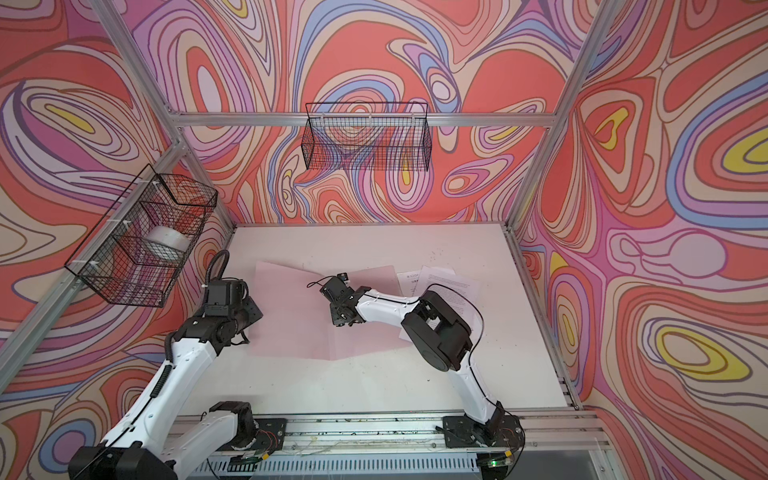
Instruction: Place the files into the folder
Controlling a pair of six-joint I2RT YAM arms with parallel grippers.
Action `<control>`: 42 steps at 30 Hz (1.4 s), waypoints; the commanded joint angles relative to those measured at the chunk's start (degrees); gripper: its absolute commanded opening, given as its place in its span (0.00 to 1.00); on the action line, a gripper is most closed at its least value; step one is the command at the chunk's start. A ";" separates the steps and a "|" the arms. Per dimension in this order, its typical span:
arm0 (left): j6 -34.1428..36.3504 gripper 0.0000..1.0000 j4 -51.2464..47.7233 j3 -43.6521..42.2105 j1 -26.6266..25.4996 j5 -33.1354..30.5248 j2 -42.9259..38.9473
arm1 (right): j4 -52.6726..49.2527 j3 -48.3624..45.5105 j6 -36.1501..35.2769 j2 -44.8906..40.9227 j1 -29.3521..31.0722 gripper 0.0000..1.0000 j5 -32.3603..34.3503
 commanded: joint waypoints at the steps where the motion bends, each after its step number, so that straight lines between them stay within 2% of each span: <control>1: -1.95 0.55 -2.37 -1.95 -0.31 -5.11 1.45 | -5.39 -3.68 1.41 1.45 0.17 0.67 -2.19; 11: -3.04 0.51 7.92 -3.91 -0.31 -4.25 15.71 | -0.97 -6.93 2.76 -0.78 0.15 0.66 -6.86; 23: -4.25 0.49 15.79 0.67 -0.31 0.05 29.41 | 4.22 -8.60 6.14 -1.03 0.19 0.65 -14.85; 28: -3.59 0.47 17.30 5.07 -0.31 0.84 34.49 | 5.65 -7.72 7.87 -0.03 0.16 0.64 -16.64; 35: -2.71 0.46 16.29 10.78 -0.31 0.55 37.70 | 3.63 -3.96 8.94 1.82 -0.09 0.63 -16.20; 42: -3.01 0.47 15.70 11.56 -0.46 4.11 31.30 | 0.83 -1.77 6.21 -0.28 -1.25 0.63 -13.73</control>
